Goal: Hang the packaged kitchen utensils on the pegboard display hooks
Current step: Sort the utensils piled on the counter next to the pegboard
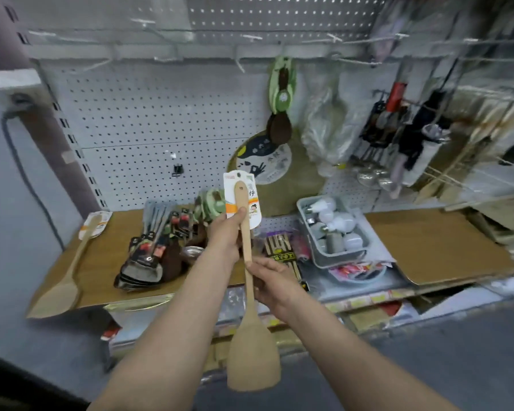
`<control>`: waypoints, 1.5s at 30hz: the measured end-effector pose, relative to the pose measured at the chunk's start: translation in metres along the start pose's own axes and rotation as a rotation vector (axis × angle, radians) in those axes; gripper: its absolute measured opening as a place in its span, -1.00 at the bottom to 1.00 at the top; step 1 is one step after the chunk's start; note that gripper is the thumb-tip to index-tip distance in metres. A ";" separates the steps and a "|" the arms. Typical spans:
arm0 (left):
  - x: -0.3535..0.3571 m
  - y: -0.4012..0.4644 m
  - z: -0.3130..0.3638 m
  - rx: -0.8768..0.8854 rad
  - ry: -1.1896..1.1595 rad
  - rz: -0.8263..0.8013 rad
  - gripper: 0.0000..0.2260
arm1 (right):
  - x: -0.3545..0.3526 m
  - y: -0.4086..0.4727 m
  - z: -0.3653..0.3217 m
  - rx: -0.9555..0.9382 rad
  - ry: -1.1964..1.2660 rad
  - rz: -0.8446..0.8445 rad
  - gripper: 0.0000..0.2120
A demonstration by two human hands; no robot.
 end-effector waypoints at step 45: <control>0.781 0.026 -0.251 -0.072 0.018 -0.370 -0.89 | -0.717 0.043 -0.308 -0.228 0.167 0.414 -0.89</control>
Point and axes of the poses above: each hand's wrist, its own y-axis towards the middle knuckle, its own x-axis out of the palm, z = x × y, the point moved 4 cm from there along y, towards the middle knuckle, and after that the axes turned 7 degrees about -y, right-handed, at the moved point
